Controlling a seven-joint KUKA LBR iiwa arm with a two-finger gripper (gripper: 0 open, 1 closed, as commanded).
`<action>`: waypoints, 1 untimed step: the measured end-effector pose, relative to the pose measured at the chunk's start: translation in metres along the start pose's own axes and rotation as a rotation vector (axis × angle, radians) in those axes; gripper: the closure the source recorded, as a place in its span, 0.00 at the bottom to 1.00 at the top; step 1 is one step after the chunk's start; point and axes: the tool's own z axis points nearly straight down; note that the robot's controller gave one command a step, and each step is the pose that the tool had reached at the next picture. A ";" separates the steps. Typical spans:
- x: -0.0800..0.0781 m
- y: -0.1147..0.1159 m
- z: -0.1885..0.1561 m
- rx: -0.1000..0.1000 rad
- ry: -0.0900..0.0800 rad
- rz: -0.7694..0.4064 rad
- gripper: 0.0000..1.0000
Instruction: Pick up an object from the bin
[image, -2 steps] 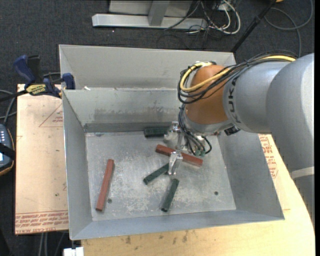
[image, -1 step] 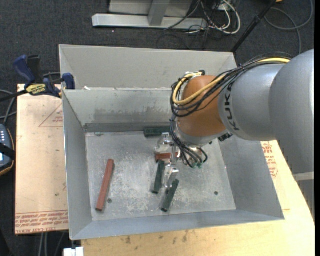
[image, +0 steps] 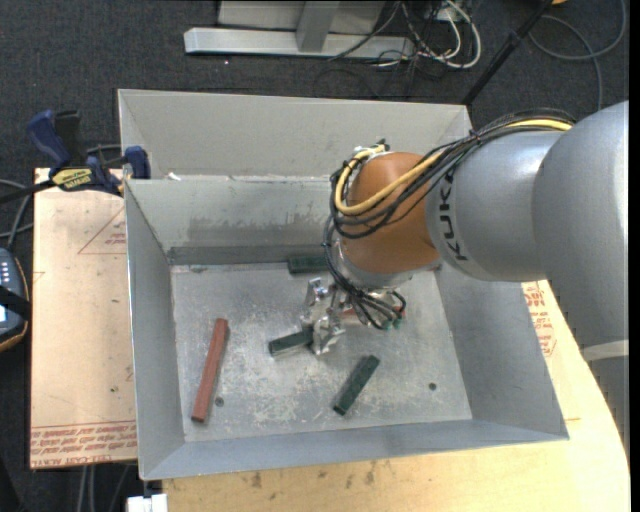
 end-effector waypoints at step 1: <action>0.000 0.000 0.000 0.000 0.000 0.000 1.00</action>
Offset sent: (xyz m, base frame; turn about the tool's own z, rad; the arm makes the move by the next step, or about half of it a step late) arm -0.0028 -0.0262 0.1861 0.0191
